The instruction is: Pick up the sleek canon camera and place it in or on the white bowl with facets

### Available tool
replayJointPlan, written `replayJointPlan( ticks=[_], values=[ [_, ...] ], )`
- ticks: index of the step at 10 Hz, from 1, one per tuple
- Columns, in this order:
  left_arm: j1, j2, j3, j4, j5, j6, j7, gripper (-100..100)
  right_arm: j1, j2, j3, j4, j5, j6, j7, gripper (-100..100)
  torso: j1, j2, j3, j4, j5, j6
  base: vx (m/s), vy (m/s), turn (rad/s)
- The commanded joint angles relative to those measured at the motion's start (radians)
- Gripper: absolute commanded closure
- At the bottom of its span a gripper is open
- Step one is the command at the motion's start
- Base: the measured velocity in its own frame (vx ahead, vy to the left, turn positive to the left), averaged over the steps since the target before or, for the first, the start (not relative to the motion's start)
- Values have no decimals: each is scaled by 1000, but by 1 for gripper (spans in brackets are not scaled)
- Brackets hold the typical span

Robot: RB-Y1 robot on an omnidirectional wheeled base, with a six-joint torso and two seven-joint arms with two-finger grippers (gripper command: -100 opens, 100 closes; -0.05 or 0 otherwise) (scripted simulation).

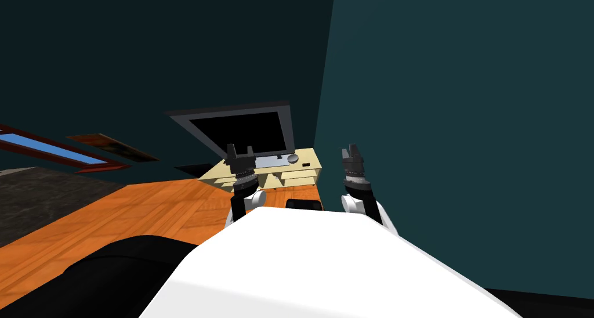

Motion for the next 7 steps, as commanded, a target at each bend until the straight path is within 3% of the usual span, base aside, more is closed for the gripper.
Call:
replayJointPlan(
  ticks=[1, 2, 4, 5, 6, 7],
  values=[
    [0, 0, 0, 0, 0, 0, 0, 0, -1, -40, 37, 50, 35, -3, -4, -100, 0, 0, 0, 0, 0, 0, -5, 60, 43],
    [0, 0, 0, 0, 0, 0, 0, 0, -1, -40, 37, 63, 35, -3, -4, -100, 0, 1, 0, 0, 0, 0, -8, 36, 18],
    [0, 0, 0, 0, 0, 0, 0, 0, 20, -89, 91, 139, 89, -20, -9, -100, -2, 2, 1, 0, 0, 0, -16, 34, 55],
    [0, 0, 0, 0, 0, 0, 0, 0, 20, -89, 102, 142, 89, -20, -9, -100, -2, 2, 1, 1, 0, 0, -17, 25, 29],
    [0, 0, 0, 0, 0, 0, 0, 0, 32, -114, 138, 181, 119, -29, -11, -100, -2, 2, 1, 1, 0, 0, -20, 33, 57],
    [0, 0, 0, 0, 0, 0, 0, 0, 32, -114, 138, 187, 119, -29, -11, -100, -2, 2, 1, 1, 0, 0, -19, 26, 31]
  ],
)
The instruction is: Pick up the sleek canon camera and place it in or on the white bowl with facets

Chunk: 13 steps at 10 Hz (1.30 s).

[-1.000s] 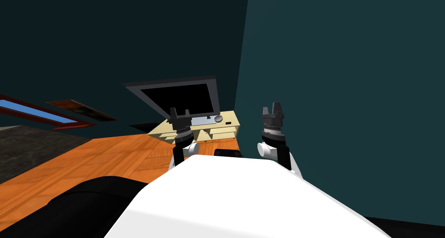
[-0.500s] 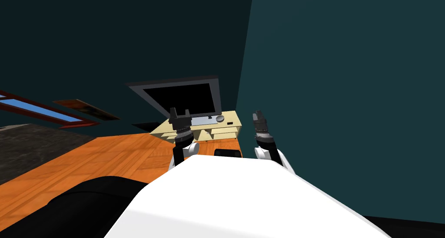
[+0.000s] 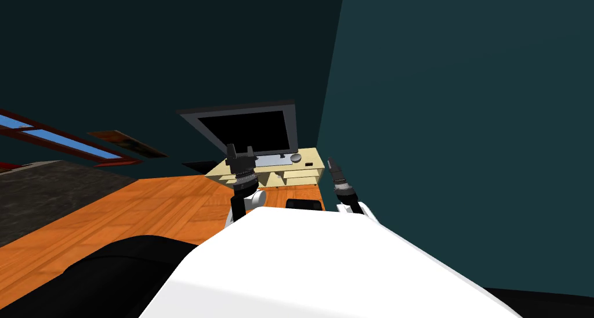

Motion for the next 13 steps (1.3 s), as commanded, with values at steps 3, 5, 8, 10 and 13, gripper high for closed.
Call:
replayJointPlan(
  ticks=[3, 5, 8, 10, 13],
  values=[
    [0, 0, 0, 0, 0, 0, 0, 0, 20, -57, 81, 103, 69, -17, -7, -100, 0, 0, 0, 0, 0, 0, -18, 24, 64],
    [0, 0, 0, 0, 0, 0, 0, 0, 31, -85, 118, 161, 103, -25, -10, -100, -1, 0, 0, 0, 0, 0, -9, 23, 66],
    [0, 0, 0, 0, 0, 0, 0, 0, 50, -146, 200, 252, 175, -38, -17, -100, 1, -1, 0, 0, 0, 0, -1, 45, 113],
    [0, 0, 0, 0, 0, 0, 0, 0, 56, -179, 238, 311, 211, -44, -21, -100, 0, -2, -1, 0, 0, 0, 12, 34, 123],
    [0, 0, 0, 0, 0, 0, 0, 0, 62, -249, 312, 406, 286, -52, -29, -100, 2, -3, -1, 0, 0, 0, 27, 60, 170]
  ],
)
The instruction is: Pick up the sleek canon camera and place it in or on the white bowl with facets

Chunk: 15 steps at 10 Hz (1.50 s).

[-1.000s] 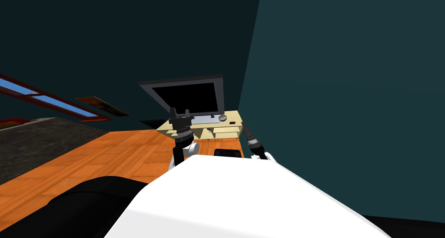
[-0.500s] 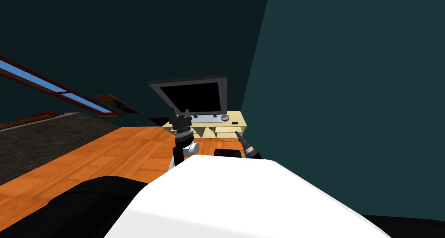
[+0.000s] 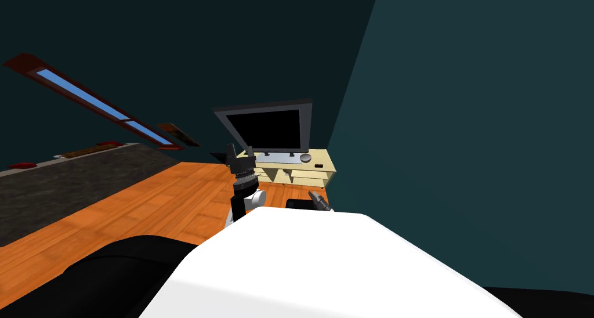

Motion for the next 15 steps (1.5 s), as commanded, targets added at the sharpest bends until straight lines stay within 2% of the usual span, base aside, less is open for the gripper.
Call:
replayJointPlan(
  ticks=[1, 2, 4, 5, 7, 8, 10, 11, 12, 13, 14, 15],
  values=[
    [0, 0, 0, 0, 0, 0, 0, 0, -2, -40, 15, 34, 15, 4, -15, -100, 0, 0, 0, 0, 0, 0, 20, 38, 99],
    [0, 0, 0, 0, 0, 0, 0, 0, -2, -77, 50, 64, 53, 2, -19, -100, -1, 0, 0, 0, 0, 0, 22, 52, 240],
    [0, 0, 0, 0, 0, 0, 0, 0, -2, -80, 50, 85, 53, 2, -19, -100, -1, 0, 0, 0, 0, 0, 14, 27, 38],
    [0, 0, 0, 0, 0, 0, 0, 0, -4, -122, 83, 119, 90, 1, -23, -100, -2, 1, 1, 0, 0, 1, 25, 40, 231],
    [0, 0, 0, 0, 0, 0, 0, 0, -4, -122, 83, 148, 90, 1, -23, -100, -1, 0, 0, 0, 0, 0, 15, 27, 66],
    [0, 0, 0, 0, 0, 0, 0, 0, -9, -167, 113, 172, 128, 1, -26, -100, -2, 1, 1, 0, 0, 1, 20, 38, 230],
    [0, 0, 0, 0, 0, 0, 0, 0, -9, -167, 113, 204, 128, 1, -26, -100, -1, 0, 0, 0, 0, 0, 19, 27, 65],
    [0, 0, 0, 0, 0, 0, 0, 0, -16, -213, 142, 243, 165, 2, -30, -100, -2, 1, 1, 0, 0, 1, 33, 38, 259],
    [0, 0, 0, 0, 0, 0, 0, 0, -16, -213, 142, 259, 165, 2, -30, -100, -2, 0, 0, 0, 0, 0, 37, 30, 157],
    [0, 0, 0, 0, 0, 0, 0, 0, -26, -257, 168, 288, 201, 4, -33, -100, -2, 0, 0, -1, -1, 1, 48, 34, 313],
    [0, 0, 0, 0, 0, 0, 0, 0, -26, -261, 168, 312, 201, 4, -33, -100, -2, -1, -1, -3, -2, 1, 48, 22, 140],
    [0, 0, 0, 0, 0, 0, 0, 0, -37, -304, 192, 342, 236, 7, -36, -100, -2, -1, -1, -4, -2, 2, 54, 33, 303]
  ],
)
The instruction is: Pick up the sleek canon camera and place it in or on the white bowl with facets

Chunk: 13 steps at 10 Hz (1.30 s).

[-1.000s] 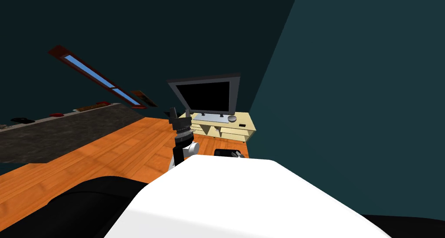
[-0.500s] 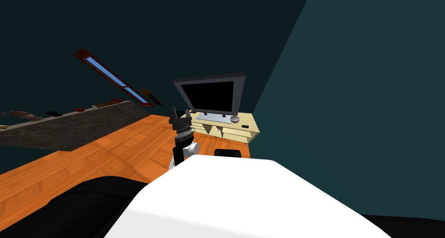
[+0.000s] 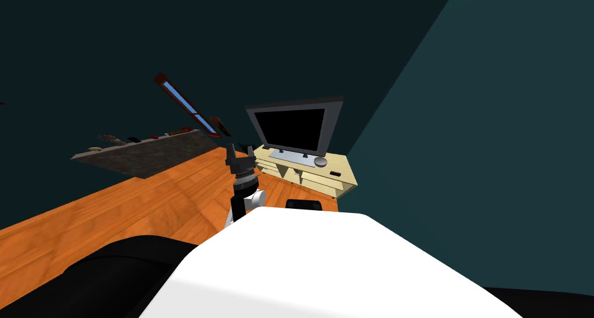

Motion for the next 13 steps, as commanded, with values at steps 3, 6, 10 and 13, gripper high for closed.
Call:
replayJointPlan(
  ticks=[3, 6, 10, 13],
  values=[
    [0, 0, 0, 0, 0, 0, 0, 0, -25, -64, 29, 108, 49, -9, 2, -100, -1, 2, 1, 0, 0, 1, 37, 12, 123],
    [0, 0, 0, 0, 0, 0, 0, 0, -39, -110, 49, 158, 82, -6, 0, -100, -1, 2, 1, 0, 0, 1, 41, 4, 163],
    [0, 0, 0, 0, 0, 0, 0, 0, -70, -211, 83, 240, 143, 1, -4, -100, -2, 0, 0, 0, -1, 1, 52, -8, 242],
    [0, 0, 0, 0, 0, 0, 0, 0, -87, -271, 97, 274, 170, 5, -6, -100, -1, 1, 0, 0, -1, 2, 40, -7, 139]
  ],
)
